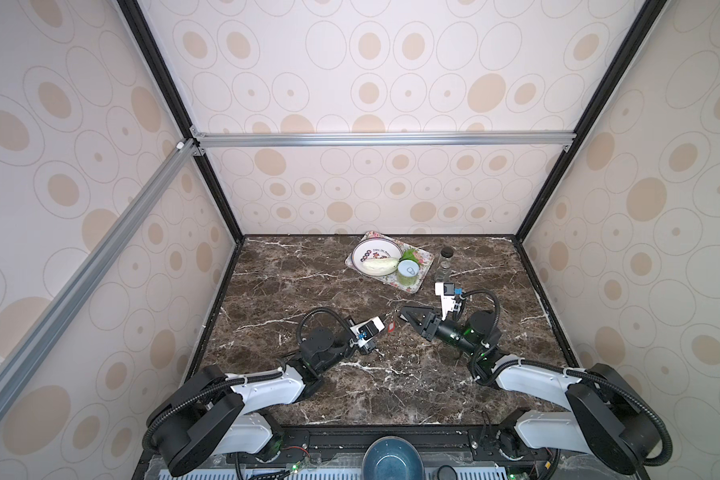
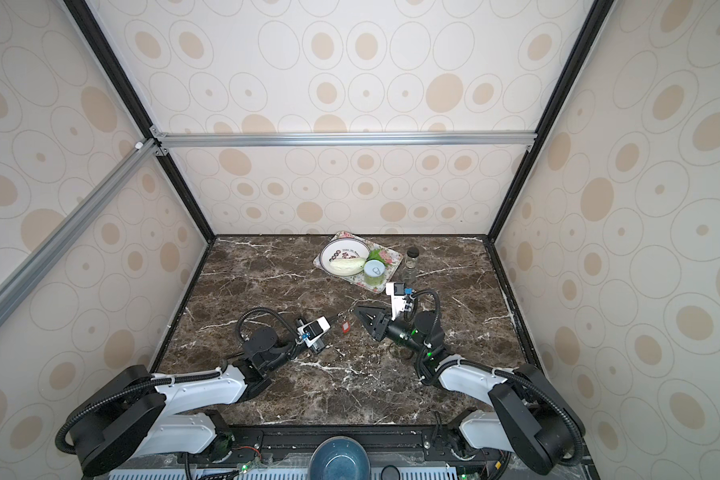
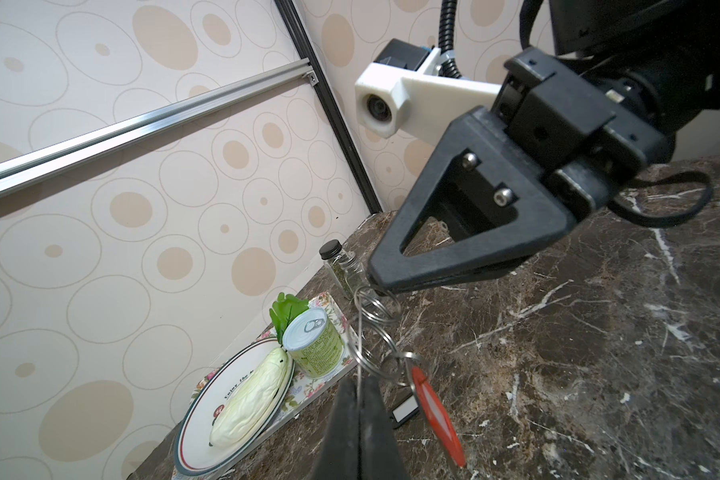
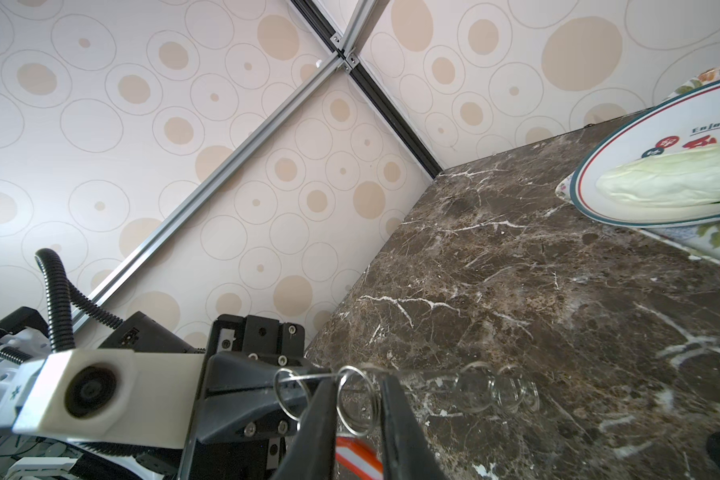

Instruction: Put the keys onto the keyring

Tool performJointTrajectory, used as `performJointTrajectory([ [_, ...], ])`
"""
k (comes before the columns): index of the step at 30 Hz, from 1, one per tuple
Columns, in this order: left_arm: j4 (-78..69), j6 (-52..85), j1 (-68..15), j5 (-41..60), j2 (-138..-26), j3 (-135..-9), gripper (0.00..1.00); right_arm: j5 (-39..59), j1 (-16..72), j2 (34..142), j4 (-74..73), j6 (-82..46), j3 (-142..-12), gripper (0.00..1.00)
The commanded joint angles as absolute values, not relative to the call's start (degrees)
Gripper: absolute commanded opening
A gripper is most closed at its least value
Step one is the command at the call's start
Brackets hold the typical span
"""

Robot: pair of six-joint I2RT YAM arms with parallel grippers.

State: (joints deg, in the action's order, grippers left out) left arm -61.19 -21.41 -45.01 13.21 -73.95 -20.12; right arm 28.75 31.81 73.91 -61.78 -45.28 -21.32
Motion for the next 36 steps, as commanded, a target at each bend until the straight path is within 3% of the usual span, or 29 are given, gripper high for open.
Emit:
performJointTrajectory([
  [1,-63.3,-21.0,-45.1,13.9,-73.1,-20.7,0.0,29.9,32.0,75.0,-64.9,-46.5,-22.8,0.2],
  [8,-63.0,-21.1,-45.1,13.9,-72.8,-20.6,0.0,30.3,31.9,76.7,-67.1,-47.5,-23.2,0.19],
  [16,-63.3,-21.2,-45.1,13.6,-73.0,-20.4,0.0,29.5,31.9,75.9,-66.8,-47.2,-22.9,0.0],
  [31,-59.5,-17.2,-45.1,17.1,-70.6,-21.2,0.01,24.4,35.5,73.3,-63.0,-36.4,-23.8,0.0],
  [35,-60.7,-14.9,-45.1,17.3,-67.6,-19.4,0.46,21.0,36.2,71.9,-62.0,-31.0,-23.2,0.0],
  [36,-60.2,-14.1,-45.1,16.4,-66.3,-19.5,0.5,20.5,36.2,71.6,-61.7,-29.6,-23.2,0.0],
])
